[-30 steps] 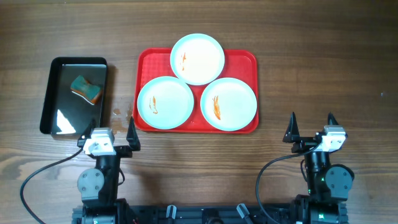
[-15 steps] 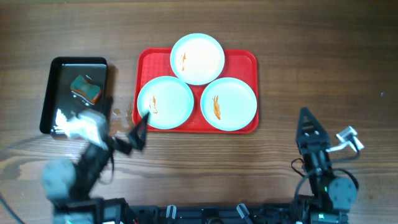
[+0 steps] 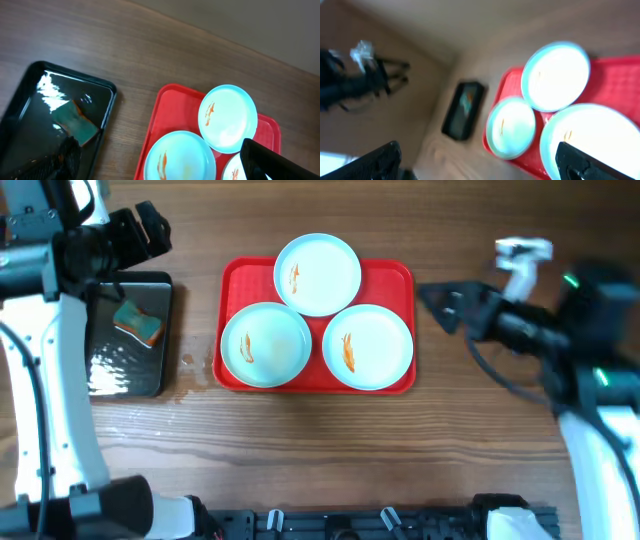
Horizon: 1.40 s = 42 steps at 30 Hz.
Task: Clean dirty plates on tray and stack at the side
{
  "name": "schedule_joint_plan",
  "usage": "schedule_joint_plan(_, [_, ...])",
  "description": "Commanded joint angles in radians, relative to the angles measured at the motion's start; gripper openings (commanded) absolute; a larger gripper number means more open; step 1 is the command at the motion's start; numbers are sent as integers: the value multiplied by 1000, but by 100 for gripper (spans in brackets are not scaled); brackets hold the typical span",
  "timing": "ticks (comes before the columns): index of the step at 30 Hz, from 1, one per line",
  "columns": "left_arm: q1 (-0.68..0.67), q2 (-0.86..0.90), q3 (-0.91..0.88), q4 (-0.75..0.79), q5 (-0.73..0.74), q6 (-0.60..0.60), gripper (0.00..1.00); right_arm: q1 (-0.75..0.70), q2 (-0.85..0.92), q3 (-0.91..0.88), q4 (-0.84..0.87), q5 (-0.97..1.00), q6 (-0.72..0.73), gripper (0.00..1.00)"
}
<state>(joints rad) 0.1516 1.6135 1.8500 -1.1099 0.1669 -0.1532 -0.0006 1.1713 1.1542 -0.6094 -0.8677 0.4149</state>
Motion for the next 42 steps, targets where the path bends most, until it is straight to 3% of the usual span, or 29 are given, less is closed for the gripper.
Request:
schedule_joint_plan(1, [1, 48, 19, 37, -90, -170, 100, 117, 164, 19, 0, -45, -115, 100])
schedule_joint_plan(2, [16, 64, 19, 31, -238, -321, 100, 143, 215, 19, 3, -37, -115, 100])
schedule_joint_plan(3, [26, 76, 19, 29, -283, -353, 100, 163, 252, 19, -6, -18, -117, 100])
schedule_joint_plan(6, [82, 158, 19, 7, -307, -362, 100, 195, 282, 32, -4, 58, -88, 100])
schedule_joint_plan(11, [129, 378, 19, -72, -334, -380, 99, 230, 282, 118, -169, 266, -70, 100])
schedule_joint_plan(14, [140, 503, 18, -89, -309, -379, 86, 230, 282, 117, -164, 198, 39, 100])
schedule_joint_plan(15, [140, 537, 18, -97, -305, -379, 79, 230, 283, 117, -164, 198, 74, 100])
schedule_joint_plan(16, [140, 570, 18, -104, -305, -380, 64, 230, 283, 117, -165, 198, 83, 100])
schedule_joint_plan(25, [140, 680, -53, -34, -302, -379, 70, 230, 283, 115, -214, 203, 79, 100])
schedule_joint_plan(28, [140, 680, -64, -3, -287, -378, 55, 230, 283, 115, -222, 221, 79, 100])
schedule_joint_plan(32, [140, 680, -161, 88, -287, -378, 56, 230, 283, 114, -227, 221, 79, 100])
schedule_joint_plan(33, [140, 680, -190, 116, -287, -370, 51, 230, 283, 114, -230, 221, 79, 100])
schedule_joint_plan(35, [140, 680, -225, 145, -288, -349, 28, 230, 283, 114, -235, 221, 79, 100])
schedule_joint_plan(37, [140, 665, -222, 145, -288, -349, 18, 230, 283, 114, -234, 222, 79, 100])
schedule_joint_plan(38, [140, 646, -219, 140, -288, -349, 8, 230, 283, 114, -234, 222, 78, 100])
schedule_joint_plan(42, [140, 504, -209, 134, -288, -350, 4, 230, 283, 114, -236, 252, 79, 100])
